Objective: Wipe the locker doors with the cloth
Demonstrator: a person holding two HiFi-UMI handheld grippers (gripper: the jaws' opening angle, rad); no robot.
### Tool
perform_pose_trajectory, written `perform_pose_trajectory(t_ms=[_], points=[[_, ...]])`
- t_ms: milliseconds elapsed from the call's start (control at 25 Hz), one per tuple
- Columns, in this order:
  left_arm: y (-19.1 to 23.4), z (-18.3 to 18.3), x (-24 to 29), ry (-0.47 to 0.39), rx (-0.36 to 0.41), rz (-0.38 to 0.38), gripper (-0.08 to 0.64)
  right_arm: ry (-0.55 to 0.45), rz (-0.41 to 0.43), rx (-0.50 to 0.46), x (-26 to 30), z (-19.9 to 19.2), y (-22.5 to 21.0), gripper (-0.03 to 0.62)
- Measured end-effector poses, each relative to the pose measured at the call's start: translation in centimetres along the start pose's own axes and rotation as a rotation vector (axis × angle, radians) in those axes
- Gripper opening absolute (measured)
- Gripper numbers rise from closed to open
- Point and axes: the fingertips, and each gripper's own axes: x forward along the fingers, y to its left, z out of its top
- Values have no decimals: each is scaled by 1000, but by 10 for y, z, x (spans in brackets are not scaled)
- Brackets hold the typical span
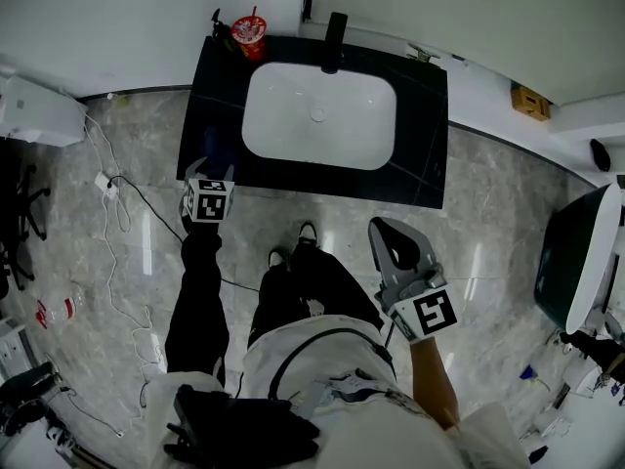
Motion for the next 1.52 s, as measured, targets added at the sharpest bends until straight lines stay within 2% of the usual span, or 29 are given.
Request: perform_pose_trajectory(t_ms=[320,440,520,640,800,1040,1200,1520], points=[[12,-6,41,82,-19,-1,224,37,28,1,37,-7,-14,5],[12,-13,52,115,-13,-20,224,57,30,20,66,-17,-18,6],[12,-19,59,140,-13,-35,224,58,30,37,82,-17,-19,33],[11,-20,67,161,-12,-56,224,60,36,46,100,-14,-18,37],[10,-18,75,155,-26,-87,219,62,39,49,117,-12,-15,35],[4,-21,71,130,-107,-127,143,62,26,70,118,-14,-16,35],[5,-23,67,144,-106,-123,86,60,29,74,117,-15,-17,35],[7,-21,56,154,-119,-103,66,55,32,80,110,-17,-24,35]])
